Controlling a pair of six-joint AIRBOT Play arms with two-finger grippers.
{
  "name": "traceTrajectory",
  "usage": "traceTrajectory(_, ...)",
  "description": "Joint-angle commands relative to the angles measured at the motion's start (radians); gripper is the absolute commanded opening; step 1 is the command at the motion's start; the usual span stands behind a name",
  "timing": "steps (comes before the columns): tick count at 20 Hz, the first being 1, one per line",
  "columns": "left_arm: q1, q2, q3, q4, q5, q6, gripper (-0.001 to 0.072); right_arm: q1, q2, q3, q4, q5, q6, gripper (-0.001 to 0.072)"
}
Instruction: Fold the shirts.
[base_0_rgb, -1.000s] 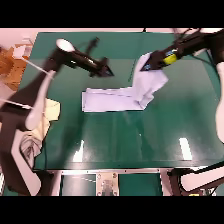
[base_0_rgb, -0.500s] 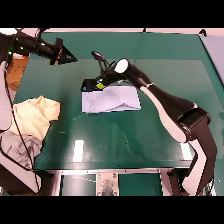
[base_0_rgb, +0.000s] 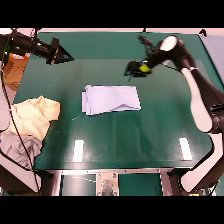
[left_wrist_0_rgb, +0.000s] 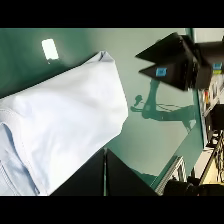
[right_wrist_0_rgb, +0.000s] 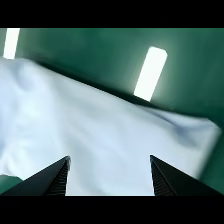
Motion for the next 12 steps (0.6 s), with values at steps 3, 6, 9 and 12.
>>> traceTrajectory(3, 0.001, 0.000, 0.000, 0.000, 0.005, 0.002, 0.0022, -0.190, 0.013, -0.280, 0.124, 0.010, -0.038, 0.0568)
traceTrajectory(6, 0.001, 0.000, 0.000, 0.000, 0.006, 0.002, 0.0022, -0.166, 0.010, -0.482, 0.279, -0.112, -0.138, 0.0568)
traceTrajectory(9, 0.001, 0.000, 0.000, -0.001, 0.006, -0.002, 0.0022, -0.106, -0.024, -0.553, 0.463, -0.185, -0.227, 0.0567)
traceTrajectory(12, 0.001, 0.000, 0.000, -0.001, 0.004, -0.006, 0.0022, -0.053, -0.044, -0.540, 0.613, -0.225, -0.296, 0.0288)
